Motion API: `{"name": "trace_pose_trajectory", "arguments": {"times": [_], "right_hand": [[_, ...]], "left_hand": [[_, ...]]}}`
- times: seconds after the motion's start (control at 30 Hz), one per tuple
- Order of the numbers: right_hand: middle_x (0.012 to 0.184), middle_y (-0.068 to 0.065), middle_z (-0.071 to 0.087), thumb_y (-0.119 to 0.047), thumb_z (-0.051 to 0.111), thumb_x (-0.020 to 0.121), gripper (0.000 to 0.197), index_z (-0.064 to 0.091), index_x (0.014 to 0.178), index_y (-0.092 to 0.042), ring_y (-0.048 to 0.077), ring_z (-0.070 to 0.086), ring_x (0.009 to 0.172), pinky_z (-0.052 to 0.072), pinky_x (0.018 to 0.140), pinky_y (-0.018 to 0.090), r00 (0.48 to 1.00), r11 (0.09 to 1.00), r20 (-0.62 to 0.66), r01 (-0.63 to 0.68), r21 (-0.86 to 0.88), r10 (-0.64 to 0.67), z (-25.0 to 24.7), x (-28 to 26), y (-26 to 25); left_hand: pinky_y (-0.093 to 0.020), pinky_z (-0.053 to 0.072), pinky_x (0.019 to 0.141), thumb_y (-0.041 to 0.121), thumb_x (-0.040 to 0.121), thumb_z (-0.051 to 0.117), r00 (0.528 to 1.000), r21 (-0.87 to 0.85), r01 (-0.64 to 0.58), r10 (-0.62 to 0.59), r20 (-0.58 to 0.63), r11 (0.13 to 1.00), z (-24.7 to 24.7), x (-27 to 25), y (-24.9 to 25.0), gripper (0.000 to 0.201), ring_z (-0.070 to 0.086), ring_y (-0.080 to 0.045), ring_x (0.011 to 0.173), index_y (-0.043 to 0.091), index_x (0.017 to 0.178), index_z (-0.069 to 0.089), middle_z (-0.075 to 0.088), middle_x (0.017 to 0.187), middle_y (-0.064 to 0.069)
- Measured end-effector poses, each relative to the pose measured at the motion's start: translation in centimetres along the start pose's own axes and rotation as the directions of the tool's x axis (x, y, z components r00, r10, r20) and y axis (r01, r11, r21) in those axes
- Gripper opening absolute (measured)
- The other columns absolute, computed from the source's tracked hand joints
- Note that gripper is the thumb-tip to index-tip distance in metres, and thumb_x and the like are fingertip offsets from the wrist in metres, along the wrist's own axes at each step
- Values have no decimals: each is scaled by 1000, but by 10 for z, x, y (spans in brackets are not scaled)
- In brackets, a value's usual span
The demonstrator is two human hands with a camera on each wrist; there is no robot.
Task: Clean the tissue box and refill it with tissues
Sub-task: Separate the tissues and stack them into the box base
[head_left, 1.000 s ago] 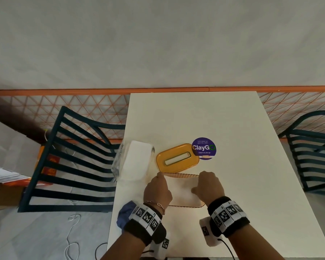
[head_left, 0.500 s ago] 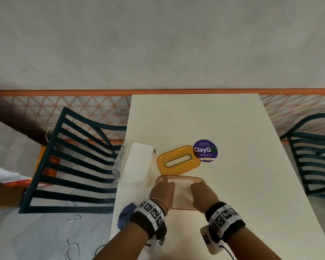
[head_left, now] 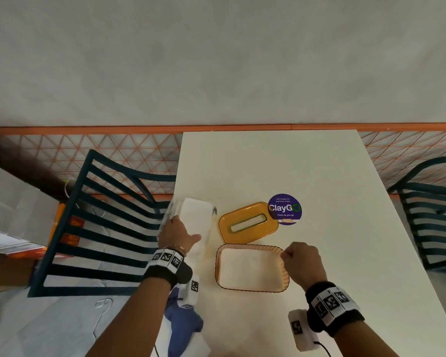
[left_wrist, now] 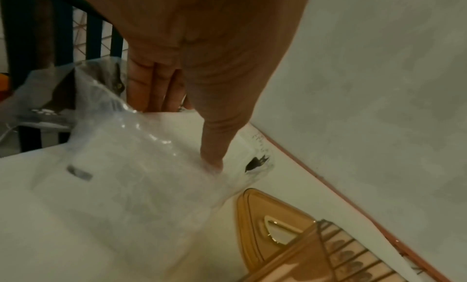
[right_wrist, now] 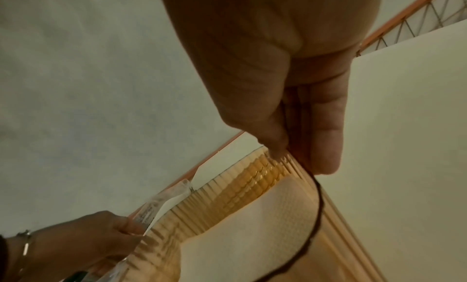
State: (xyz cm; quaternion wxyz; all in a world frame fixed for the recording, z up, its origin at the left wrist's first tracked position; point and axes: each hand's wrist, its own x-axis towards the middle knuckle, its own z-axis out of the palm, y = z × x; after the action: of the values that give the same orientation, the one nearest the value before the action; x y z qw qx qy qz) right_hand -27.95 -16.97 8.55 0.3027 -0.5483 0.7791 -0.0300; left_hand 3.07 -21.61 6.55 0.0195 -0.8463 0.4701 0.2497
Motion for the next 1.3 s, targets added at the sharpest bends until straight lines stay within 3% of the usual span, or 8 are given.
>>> {"name": "trace_pose_trajectory", "arguments": {"times": [0.3, 0.5, 0.8, 0.93, 1.03, 1.13, 1.23, 1.3], "right_hand": [[91, 4, 77, -18, 67, 92, 12, 77, 92, -11, 17, 60, 73, 43, 69, 24, 999, 1000, -49, -1, 17, 2, -4, 11, 0], [98, 2, 77, -24, 70, 89, 14, 76, 98, -15, 20, 68, 85, 56, 79, 30, 999, 1000, -40, -17, -18, 16, -9, 16, -2], [124, -6, 68, -49, 80, 79, 55, 63, 126, -25, 12, 66, 107, 51, 89, 27, 963, 968, -105, 251, 8, -249, -27, 10, -41], [134, -14, 57, -61, 85, 65, 90, 48, 141, -29, 8, 57, 120, 49, 97, 26, 926, 908, 71, 345, 237, -370, -35, 3, -72], [137, -14, 54, -59, 92, 54, 114, 34, 148, -32, 9, 53, 127, 49, 104, 33, 889, 830, 246, 219, 513, -387, -39, -2, -88], [128, -6, 68, -44, 94, 64, 96, 44, 144, -25, 14, 66, 118, 56, 98, 38, 812, 761, 412, 60, 646, -414, -49, -7, -94], [118, 4, 75, -31, 80, 85, 45, 66, 126, -18, 24, 72, 109, 56, 99, 43, 693, 745, 532, 10, 667, -486, -56, -13, -87], [115, 7, 76, -31, 72, 92, 31, 72, 119, -16, 28, 72, 108, 56, 99, 44, 690, 750, 543, 1, 661, -479, -55, -17, -76]], "left_hand": [[-46, 47, 111, 55, 66, 89, 999, 20, 14, -13, -50, 1000, 11, 11, -5, 103, 51, -32, 136, 7, 145, 43, 54, 146, -13], [-51, 52, 105, 47, 62, 94, 997, -134, 73, -77, -24, 988, 8, 20, -6, 96, 58, -34, 128, 11, 139, 51, 61, 137, -11], [-46, 61, 88, 33, 83, 80, 991, -503, -56, 110, 79, 862, -24, 0, -12, 27, 71, -24, 96, 18, 104, 71, 75, 100, 0], [-40, 63, 83, 30, 83, 83, 942, -642, -150, 306, 139, 752, -58, -36, -13, 23, 76, -17, 90, 24, 103, 75, 79, 95, 4], [-38, 63, 82, 30, 78, 88, 868, -689, -145, 425, 255, 710, -82, -58, -9, 26, 78, -16, 90, 24, 102, 79, 81, 97, 4], [-36, 63, 84, 26, 75, 91, 777, -694, -133, 509, 370, 707, -89, -68, -2, 34, 78, -17, 94, 21, 106, 80, 81, 102, 1], [-36, 62, 84, 20, 74, 92, 703, -699, -101, 548, 453, 708, -82, -71, 6, 39, 77, -21, 98, 16, 110, 78, 81, 105, -2], [-40, 62, 87, 19, 71, 94, 697, -716, -68, 547, 464, 695, -69, -70, 8, 45, 77, -23, 101, 17, 113, 77, 80, 108, -3]]}}
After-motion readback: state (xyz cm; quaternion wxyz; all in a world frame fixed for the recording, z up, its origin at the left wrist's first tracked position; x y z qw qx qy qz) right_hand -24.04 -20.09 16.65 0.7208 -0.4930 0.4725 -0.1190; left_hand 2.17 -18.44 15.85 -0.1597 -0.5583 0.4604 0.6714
